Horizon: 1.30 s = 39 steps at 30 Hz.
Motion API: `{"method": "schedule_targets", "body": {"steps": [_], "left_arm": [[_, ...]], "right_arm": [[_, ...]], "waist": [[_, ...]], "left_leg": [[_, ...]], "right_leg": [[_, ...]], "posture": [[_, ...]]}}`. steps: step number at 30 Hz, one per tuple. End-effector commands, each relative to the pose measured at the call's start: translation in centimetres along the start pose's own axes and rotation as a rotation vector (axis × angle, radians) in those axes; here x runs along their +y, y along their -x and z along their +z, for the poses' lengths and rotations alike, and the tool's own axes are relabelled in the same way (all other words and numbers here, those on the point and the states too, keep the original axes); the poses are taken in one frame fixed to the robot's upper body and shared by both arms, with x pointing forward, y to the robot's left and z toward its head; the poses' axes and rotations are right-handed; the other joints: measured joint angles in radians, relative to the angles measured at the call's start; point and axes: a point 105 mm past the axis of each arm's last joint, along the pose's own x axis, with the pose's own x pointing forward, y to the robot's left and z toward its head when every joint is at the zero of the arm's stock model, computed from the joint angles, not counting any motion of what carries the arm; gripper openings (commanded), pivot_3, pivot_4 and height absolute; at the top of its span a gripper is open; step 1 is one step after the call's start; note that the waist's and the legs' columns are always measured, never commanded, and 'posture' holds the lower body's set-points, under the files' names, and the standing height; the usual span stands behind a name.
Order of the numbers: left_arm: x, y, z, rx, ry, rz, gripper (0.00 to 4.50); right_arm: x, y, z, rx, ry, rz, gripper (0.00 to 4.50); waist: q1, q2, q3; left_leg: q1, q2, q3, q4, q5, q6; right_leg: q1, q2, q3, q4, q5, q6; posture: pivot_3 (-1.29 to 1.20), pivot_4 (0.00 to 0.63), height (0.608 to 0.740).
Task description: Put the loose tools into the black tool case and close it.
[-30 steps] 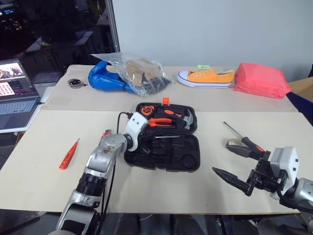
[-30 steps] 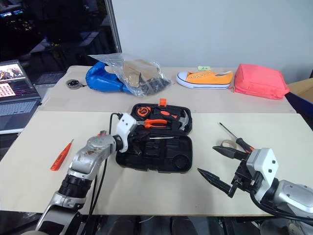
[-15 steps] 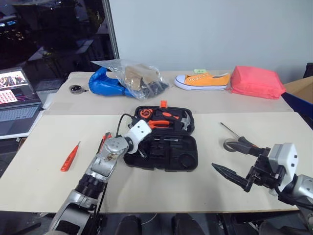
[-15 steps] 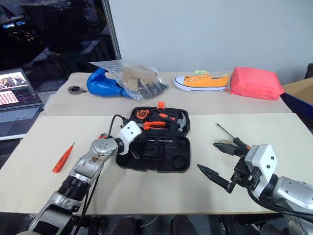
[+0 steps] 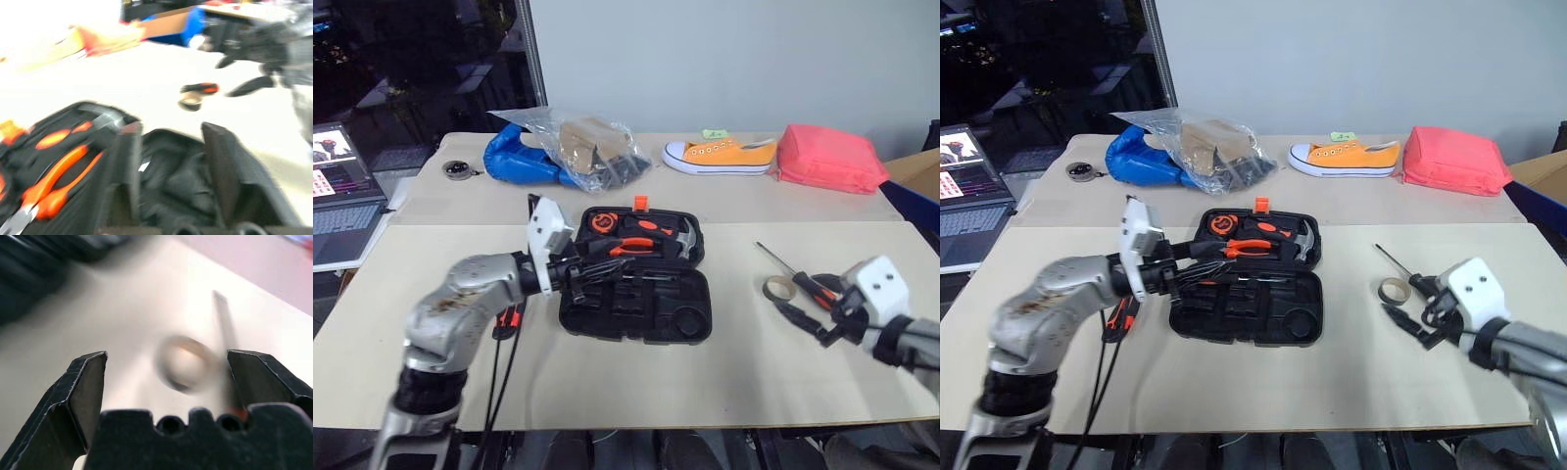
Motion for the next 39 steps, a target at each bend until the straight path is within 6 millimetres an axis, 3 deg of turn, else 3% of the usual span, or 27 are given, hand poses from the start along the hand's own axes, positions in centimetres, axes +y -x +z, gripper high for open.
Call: {"method": "schedule_targets", "body": {"steps": [1,3,12,23,27,32,33,34,36,39], "left_arm": [[-2.5,0.0,1.9,-0.019,-0.013,-0.081,3.53],[-3.1,0.0,2.3,-0.015,-0.02,-0.09,4.22],[-4.1,-0.2,2.6,0.026,-0.033,-0.121,4.22],[-4.0,0.0,2.2,0.022,-0.027,-0.086,4.22],[-3.9,0.2,2.0,0.022,-0.027,-0.079,4.3],[-3.9,0.3,1.8,0.022,-0.026,-0.073,4.3],[-3.8,0.4,1.8,0.022,-0.028,-0.072,4.3],[-3.8,0.4,1.8,0.021,-0.028,-0.071,4.3],[-3.9,0.5,1.8,0.02,-0.032,-0.072,4.3],[-4.0,1.0,1.9,0.013,-0.026,-0.075,4.3]], "right_arm": [[-1.9,-0.3,0.4,0.061,0.03,-0.014,4.5],[-3.0,-0.7,0.9,0.093,-0.021,-0.007,4.5],[-4.5,-2.4,-1.1,0.37,0.077,0.059,4.5],[-4.7,-4.6,-2.8,0.481,0.086,-0.015,4.5],[-4.5,-4.9,-3.1,0.492,0.062,-0.005,3.52],[-4.2,-4.9,-3.3,0.493,0.07,0.011,1.72],[-4.2,-4.8,-3.2,0.486,0.067,0.015,1.67],[-4.1,-4.7,-3.1,0.48,0.062,0.015,1.09],[-4.1,-3.9,-2.0,0.424,0.081,0.024,0.95],[-2.3,-2.6,1.3,0.269,0.064,0.112,0.95]], "waist": [[0.004,0.0,0.0],[0.002,0.0,0.001],[-0.002,-0.001,0.002],[-0.003,-0.001,0.002],[-0.002,-0.001,0.002],[-0.001,-0.001,0.002],[-0.001,-0.001,0.002],[-0.001,-0.001,0.002],[0.0,-0.001,0.002],[0.003,0.0,0.002]], "left_leg": [[0.0,0.0,0.0,0.0,0.0,0.0],[0.0,0.0,-0.001,0.0,0.0,0.0],[0.0,0.0,-0.001,0.0,0.0,0.0],[-0.001,0.0,-0.001,0.0,0.0,0.0],[0.0,0.0,0.0,0.0,0.0,0.0],[0.0,0.0,0.0,0.0,0.0,0.0],[0.0,0.0,0.0,0.0,0.0,0.0],[0.0,0.0,0.0,0.0,0.0,0.0],[0.0,0.0,-0.001,0.0,0.0,0.0],[-0.002,0.0,-0.001,0.0,0.0,0.0]], "right_leg": [[0.0,0.0,0.0,0.0,0.0,0.0],[0.0,0.0,-0.001,0.0,0.0,0.0],[0.0,0.0,-0.001,-0.001,0.0,0.0],[-0.001,0.0,-0.001,-0.001,0.0,0.0],[-0.001,0.0,0.0,0.0,0.0,0.0],[0.0,0.0,0.0,0.0,0.0,0.0],[0.0,0.0,0.0,0.0,0.0,0.0],[-0.001,0.0,0.0,-0.001,0.0,0.0],[-0.001,0.0,-0.001,-0.001,0.0,0.0],[-0.003,0.0,-0.001,0.0,0.0,0.0]], "posture": [[0.0,0.15,0.74],[0.0,0.15,0.74],[0.0,0.15,0.74],[0.0,0.15,0.74],[0.0,0.15,0.74],[0.0,0.15,0.74],[0.0,0.15,0.74],[0.0,0.15,0.74],[0.0,0.15,0.74],[0.0,0.15,0.74]]}}
